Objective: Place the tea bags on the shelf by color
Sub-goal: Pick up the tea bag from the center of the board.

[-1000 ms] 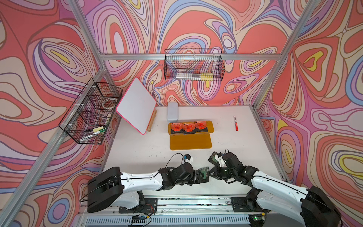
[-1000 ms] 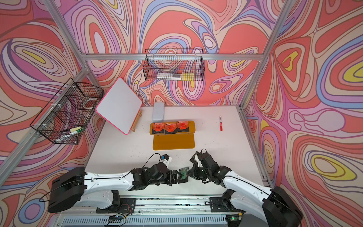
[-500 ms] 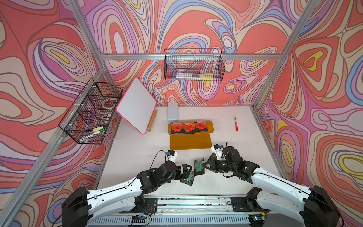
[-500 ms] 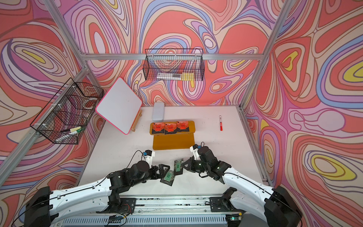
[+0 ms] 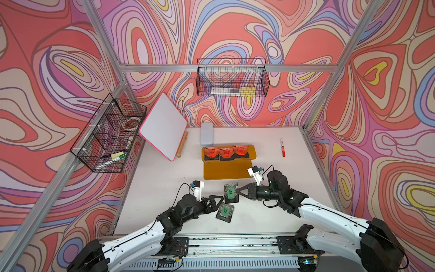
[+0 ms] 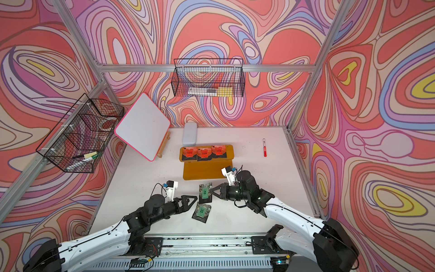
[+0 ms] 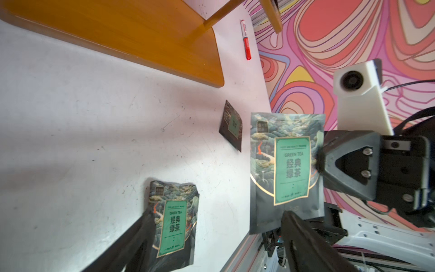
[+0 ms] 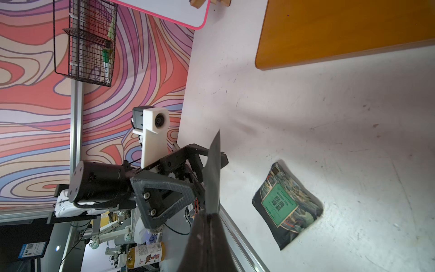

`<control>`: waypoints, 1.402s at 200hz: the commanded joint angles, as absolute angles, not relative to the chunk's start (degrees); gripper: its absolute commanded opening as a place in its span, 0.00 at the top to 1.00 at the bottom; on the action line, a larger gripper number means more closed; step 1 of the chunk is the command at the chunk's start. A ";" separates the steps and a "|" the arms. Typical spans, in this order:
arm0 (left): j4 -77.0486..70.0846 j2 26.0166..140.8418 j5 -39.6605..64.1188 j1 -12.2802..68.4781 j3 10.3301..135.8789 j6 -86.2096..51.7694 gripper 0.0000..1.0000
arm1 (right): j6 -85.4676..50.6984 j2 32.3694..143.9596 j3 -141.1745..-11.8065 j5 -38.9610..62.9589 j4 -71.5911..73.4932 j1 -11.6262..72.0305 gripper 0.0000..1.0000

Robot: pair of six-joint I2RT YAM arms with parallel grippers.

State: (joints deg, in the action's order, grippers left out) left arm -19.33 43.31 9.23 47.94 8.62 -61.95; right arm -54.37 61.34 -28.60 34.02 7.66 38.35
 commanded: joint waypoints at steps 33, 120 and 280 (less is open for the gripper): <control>-38.28 48.36 14.60 45.92 7.80 -65.06 0.28 | -56.44 61.26 -28.96 36.98 13.38 38.67 1.00; -50.36 57.51 16.76 45.09 8.61 -67.00 0.65 | -56.78 60.58 -28.30 37.21 13.68 38.67 1.00; -40.81 53.02 15.14 45.00 8.96 -65.44 1.00 | -53.05 61.21 -29.65 33.53 6.28 38.67 0.63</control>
